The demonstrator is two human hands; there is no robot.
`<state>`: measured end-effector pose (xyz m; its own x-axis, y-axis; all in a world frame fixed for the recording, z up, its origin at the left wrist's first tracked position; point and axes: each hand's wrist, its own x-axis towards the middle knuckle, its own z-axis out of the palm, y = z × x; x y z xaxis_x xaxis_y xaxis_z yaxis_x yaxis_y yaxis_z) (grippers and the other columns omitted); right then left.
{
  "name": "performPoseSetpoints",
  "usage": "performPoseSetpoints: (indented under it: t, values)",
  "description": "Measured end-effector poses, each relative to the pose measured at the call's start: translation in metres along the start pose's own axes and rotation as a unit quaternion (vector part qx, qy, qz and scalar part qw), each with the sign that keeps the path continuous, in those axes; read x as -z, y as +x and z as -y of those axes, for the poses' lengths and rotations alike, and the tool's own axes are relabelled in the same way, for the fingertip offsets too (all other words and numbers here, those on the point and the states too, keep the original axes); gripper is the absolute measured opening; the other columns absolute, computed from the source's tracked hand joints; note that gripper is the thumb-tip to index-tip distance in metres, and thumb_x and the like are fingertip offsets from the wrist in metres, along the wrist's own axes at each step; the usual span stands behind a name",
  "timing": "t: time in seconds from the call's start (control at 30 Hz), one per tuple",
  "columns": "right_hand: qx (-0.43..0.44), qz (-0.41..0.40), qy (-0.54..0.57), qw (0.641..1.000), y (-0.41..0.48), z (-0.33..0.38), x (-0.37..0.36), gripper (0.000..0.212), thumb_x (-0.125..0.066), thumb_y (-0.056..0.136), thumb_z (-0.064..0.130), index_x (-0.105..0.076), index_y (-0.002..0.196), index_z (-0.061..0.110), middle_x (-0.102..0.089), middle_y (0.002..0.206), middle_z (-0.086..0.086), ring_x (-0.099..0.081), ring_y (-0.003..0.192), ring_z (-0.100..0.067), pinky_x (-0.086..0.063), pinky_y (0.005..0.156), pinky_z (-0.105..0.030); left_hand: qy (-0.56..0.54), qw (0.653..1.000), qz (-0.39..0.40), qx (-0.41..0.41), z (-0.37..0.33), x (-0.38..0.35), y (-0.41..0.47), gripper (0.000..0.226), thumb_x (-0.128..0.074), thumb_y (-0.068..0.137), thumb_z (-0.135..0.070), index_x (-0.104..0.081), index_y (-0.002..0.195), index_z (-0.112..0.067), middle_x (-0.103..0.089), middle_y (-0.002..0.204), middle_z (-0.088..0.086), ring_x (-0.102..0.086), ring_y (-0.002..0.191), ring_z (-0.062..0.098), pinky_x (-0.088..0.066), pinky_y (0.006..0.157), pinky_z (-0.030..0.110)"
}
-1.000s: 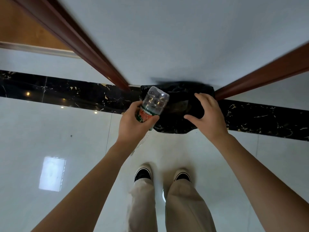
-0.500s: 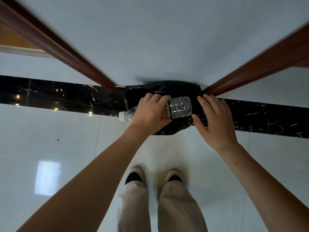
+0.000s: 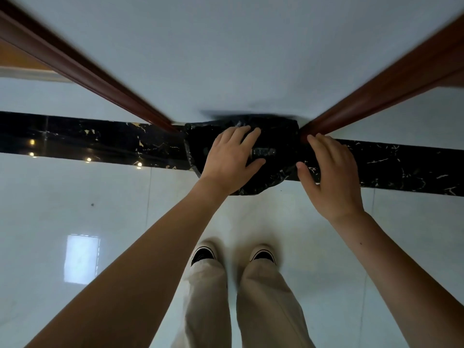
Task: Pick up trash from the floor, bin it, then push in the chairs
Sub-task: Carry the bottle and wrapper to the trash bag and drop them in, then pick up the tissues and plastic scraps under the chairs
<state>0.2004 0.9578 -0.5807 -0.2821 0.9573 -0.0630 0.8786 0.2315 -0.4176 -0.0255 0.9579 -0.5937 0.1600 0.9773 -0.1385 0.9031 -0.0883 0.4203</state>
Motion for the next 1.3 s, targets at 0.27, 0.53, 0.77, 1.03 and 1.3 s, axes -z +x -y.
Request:
performPoseSetpoints:
  t: [0.27,0.53,0.77,1.03,1.3]
  values:
    - [-0.015,-0.007,0.030,0.999,-0.021,0.096,0.167,0.055,-0.041,0.098,0.044,-0.047,0.138,0.006,-0.052,0.138,-0.015,-0.046,0.129,-0.033,-0.035,0.107,-0.050,0.014,1.000,0.002,-0.001,-0.071,0.206,-0.059,0.056,-0.036,0.096,-0.047,-0.048,0.138,-0.012,-0.054,0.136,0.007,-0.046,0.126,0.028,-0.034,0.107,0.041]
    - [-0.011,-0.059,0.015,0.998,-0.082,0.219,0.402,0.052,-0.040,0.099,0.044,-0.050,0.135,0.008,-0.056,0.133,-0.009,-0.048,0.127,-0.028,-0.032,0.109,-0.049,0.013,0.996,-0.071,-0.045,-0.185,0.445,-0.133,0.052,-0.041,0.098,-0.042,-0.049,0.136,-0.009,-0.056,0.133,0.009,-0.047,0.125,0.030,-0.036,0.107,0.044]
    - [-0.074,-0.170,-0.013,0.983,-0.161,0.275,0.505,0.054,-0.036,0.098,0.047,-0.054,0.134,0.010,-0.055,0.137,-0.009,-0.047,0.130,-0.026,-0.027,0.114,-0.053,-0.001,0.979,-0.133,-0.154,-0.237,0.545,-0.184,0.050,-0.038,0.099,-0.041,-0.050,0.138,-0.012,-0.056,0.136,0.007,-0.046,0.127,0.031,-0.034,0.109,0.042]
    - [-0.251,-0.243,-0.021,0.937,-0.282,0.330,0.493,0.054,-0.035,0.099,0.047,-0.049,0.139,0.014,-0.052,0.140,-0.008,-0.044,0.131,-0.025,-0.025,0.115,-0.050,-0.008,0.936,-0.008,-0.352,-0.255,0.538,-0.229,0.049,-0.033,0.100,-0.044,-0.053,0.135,-0.015,-0.059,0.129,0.004,-0.051,0.121,0.027,-0.036,0.106,0.038]
    - [-0.453,-0.289,-0.025,0.843,-0.402,0.382,0.457,0.054,-0.034,0.098,0.050,-0.048,0.139,0.018,-0.052,0.140,-0.006,-0.046,0.131,-0.025,-0.032,0.112,-0.050,-0.018,0.865,0.118,-0.487,-0.285,0.503,-0.259,0.052,-0.030,0.100,-0.049,-0.046,0.140,-0.020,-0.054,0.133,-0.003,-0.047,0.125,0.017,-0.040,0.104,0.037]
